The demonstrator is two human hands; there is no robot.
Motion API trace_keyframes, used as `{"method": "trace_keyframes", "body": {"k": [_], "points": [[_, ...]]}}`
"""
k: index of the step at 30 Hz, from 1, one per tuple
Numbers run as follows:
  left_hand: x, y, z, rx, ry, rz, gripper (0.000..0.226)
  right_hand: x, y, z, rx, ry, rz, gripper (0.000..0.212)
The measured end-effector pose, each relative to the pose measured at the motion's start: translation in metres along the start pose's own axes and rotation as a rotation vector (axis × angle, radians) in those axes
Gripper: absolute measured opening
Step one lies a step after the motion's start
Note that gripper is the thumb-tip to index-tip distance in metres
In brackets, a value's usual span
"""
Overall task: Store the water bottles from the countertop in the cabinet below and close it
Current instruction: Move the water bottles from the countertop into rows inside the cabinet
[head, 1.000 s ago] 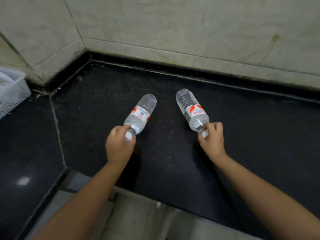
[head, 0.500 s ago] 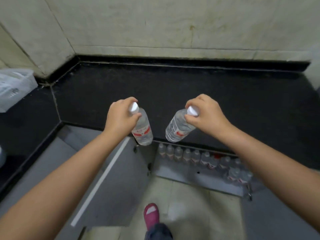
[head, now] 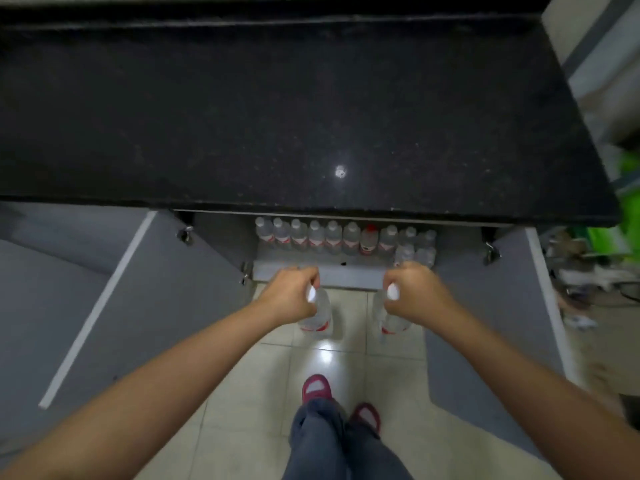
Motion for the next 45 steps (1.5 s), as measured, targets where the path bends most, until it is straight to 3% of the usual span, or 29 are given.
{"method": "trace_keyframes", "body": {"k": [7,18,20,28,34,45], "points": [[0.144,-0.123,-0.042,-0.059,-0.067,-0.001,0.027,0.116,-0.12,0.083,0.11,-0.207,0.094,0.032],[0.351,-0.26,-0.117,-0.182,-0.178,0.243,0.026,0.299,-0.273,0.192,0.086,-0.161,0.372,0.019],[0.365,-0.261,-0.115,-0.228,-0.179,0.323,0.02,0.31,-0.278,0.195,0.093,-0.174,0.404,0.023],[0.371,-0.262,-0.108,0.264,-0.163,0.303,0.045,0.321,-0.278,0.189,-0.151,-0.122,0.359,0.042],[0.37,-0.273,-0.101,0.162,-0.161,0.333,0.041,0.329,-0.267,0.189,-0.231,-0.163,0.308,0.028],[0.39,-0.261,-0.104,0.174,-0.173,0.284,0.044,0.359,-0.244,0.212,-0.247,-0.322,0.295,0.036]]}}
Point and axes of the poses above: each hand's wrist, its own x-axis towards the middle knuckle, its own y-axis out of the back of the hand, z = x × y, the point moved 2 cm from there along x, towards the middle knuckle, and after that the axes turned 1 degree about x, right-handed, at the moved point
